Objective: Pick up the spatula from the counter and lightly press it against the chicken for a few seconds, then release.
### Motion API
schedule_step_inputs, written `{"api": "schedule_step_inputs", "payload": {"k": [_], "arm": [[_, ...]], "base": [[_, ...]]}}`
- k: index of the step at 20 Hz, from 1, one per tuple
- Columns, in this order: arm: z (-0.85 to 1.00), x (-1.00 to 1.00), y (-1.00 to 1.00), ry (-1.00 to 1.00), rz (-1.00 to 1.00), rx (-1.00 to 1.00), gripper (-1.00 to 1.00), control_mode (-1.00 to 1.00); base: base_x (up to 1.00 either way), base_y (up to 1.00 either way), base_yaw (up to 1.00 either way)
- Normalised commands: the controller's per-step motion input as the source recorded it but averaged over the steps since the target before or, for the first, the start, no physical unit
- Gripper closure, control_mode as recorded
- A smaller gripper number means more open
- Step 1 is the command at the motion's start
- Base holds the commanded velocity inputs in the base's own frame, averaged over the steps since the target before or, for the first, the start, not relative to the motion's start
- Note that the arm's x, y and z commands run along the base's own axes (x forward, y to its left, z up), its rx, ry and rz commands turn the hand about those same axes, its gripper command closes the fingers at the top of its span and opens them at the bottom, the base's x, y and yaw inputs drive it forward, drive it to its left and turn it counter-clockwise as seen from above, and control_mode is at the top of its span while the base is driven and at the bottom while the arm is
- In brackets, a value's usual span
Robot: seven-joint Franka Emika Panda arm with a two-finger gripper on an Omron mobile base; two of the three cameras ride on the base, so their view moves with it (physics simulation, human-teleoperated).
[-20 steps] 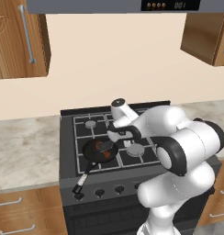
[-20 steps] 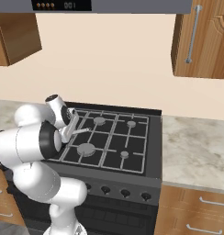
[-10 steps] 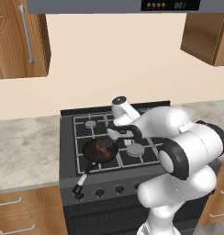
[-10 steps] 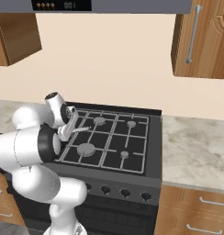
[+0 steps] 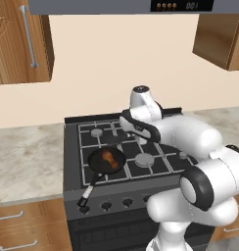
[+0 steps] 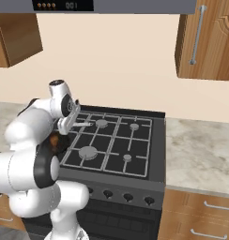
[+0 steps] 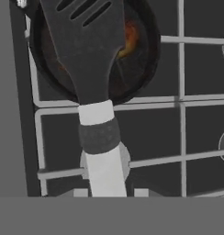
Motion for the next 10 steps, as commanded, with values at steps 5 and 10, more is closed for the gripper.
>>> {"api": "schedule_step_inputs", "payload": {"k": [5,10], "arm": [[0.00,-0.48,-0.09,-0.01,-0.22,0.20,1.00,-1.00],[0.00,-0.50,-0.17,-0.01,-0.40,0.24,1.00,-1.00]], "base": [[0.00,0.00,0.00],[0.00,0.00,0.00]]}}
